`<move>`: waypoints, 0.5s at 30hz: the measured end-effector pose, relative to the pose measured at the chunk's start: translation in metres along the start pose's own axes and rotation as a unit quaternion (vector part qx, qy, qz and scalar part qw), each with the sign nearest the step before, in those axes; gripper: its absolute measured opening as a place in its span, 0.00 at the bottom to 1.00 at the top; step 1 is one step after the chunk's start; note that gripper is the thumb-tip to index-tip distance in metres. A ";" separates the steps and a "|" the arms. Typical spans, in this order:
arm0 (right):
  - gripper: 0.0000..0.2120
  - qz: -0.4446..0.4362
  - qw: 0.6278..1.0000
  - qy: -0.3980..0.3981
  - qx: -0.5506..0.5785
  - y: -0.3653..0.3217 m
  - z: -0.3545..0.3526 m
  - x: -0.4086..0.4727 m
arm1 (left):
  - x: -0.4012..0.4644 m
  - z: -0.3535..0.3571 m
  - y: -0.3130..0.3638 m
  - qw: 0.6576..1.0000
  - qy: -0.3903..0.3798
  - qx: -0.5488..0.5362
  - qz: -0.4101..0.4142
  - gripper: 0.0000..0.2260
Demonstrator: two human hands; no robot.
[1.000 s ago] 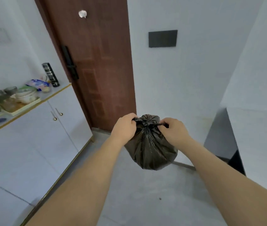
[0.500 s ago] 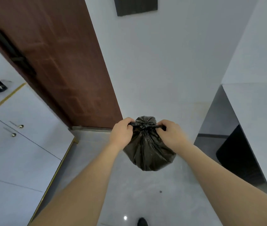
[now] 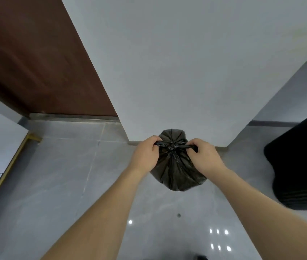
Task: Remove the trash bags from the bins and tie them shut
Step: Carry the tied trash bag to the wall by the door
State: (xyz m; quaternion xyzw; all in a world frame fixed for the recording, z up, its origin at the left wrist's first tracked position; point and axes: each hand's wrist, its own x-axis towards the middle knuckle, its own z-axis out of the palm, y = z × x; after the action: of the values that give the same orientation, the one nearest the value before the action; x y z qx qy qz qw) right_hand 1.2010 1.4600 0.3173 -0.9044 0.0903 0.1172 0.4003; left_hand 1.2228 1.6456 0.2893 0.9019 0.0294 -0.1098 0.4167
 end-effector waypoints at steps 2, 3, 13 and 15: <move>0.07 0.000 1.000 0.003 -0.007 0.059 0.044 0.032 | 0.026 0.057 -0.051 1.000 0.001 -0.010 -0.003 0.15; 0.07 0.002 1.000 0.002 -0.005 0.089 0.065 0.047 | 0.038 0.086 -0.076 1.000 0.001 -0.012 -0.002 0.15; 0.06 0.025 0.999 0.016 -0.015 0.289 0.140 0.144 | 0.128 0.278 -0.183 0.999 -0.041 0.008 0.017 0.12; 0.08 0.031 0.998 0.046 -0.037 0.310 0.127 0.154 | 0.141 0.301 -0.167 0.997 -0.053 0.028 0.045 0.13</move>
State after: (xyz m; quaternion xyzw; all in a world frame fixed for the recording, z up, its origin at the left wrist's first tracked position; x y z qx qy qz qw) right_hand 1.2511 1.3384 -0.0270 -0.9200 0.1319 0.0906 0.3578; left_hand 1.2835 1.5208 -0.0554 0.9066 -0.0363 -0.1389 0.3968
